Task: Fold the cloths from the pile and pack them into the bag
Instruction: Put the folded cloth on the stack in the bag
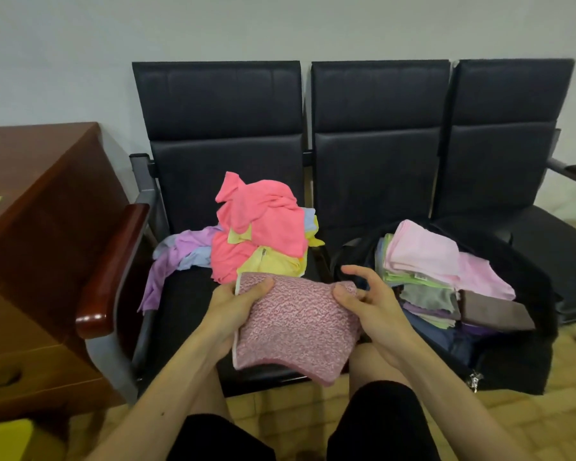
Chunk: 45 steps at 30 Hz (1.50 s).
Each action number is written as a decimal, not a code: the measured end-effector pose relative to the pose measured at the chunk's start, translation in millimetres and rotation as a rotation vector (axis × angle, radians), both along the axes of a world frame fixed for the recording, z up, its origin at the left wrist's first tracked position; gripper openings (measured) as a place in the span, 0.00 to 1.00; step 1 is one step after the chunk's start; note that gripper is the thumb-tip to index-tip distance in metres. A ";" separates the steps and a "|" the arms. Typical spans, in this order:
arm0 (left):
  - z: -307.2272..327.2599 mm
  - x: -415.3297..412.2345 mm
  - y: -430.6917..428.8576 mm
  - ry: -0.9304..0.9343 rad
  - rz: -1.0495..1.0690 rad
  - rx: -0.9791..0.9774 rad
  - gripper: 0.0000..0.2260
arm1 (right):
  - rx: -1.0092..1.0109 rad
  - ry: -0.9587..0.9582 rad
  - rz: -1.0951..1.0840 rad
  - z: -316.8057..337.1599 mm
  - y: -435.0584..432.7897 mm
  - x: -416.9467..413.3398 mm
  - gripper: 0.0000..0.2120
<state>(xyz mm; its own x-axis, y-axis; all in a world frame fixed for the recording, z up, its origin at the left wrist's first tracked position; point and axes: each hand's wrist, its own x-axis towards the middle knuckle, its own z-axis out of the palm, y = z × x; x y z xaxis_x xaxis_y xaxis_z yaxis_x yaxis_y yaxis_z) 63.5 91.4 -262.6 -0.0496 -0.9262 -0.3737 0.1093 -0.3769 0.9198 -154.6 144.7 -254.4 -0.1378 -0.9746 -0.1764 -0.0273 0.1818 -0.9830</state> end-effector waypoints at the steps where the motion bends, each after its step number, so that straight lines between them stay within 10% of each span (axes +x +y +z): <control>1: 3.5 0.1 -1.4 0.002 0.021 -0.007 0.16 | -0.030 0.017 0.019 2.8 -1.1 -0.6 0.14; 9: 20.7 24.5 -8.1 -0.020 -0.025 -0.210 0.29 | -0.172 0.147 0.167 24.3 -3.2 -3.4 0.24; 17: 45.2 43.7 -1.5 -0.436 -0.244 -0.501 0.29 | -0.257 0.528 0.229 24.8 -25.1 -6.8 0.33; 27: 47.6 39.8 13.9 -0.862 -0.021 -0.715 0.22 | -0.326 0.803 0.237 36.5 -28.0 1.0 0.12; 41: 46.2 25.5 19.4 -1.051 0.122 -0.837 0.14 | -0.396 0.866 0.256 42.5 -10.7 -10.7 0.07; 45: 58.4 26.9 22.9 -0.692 -0.014 -0.823 0.09 | -0.367 0.491 0.290 41.7 -6.2 -25.5 0.10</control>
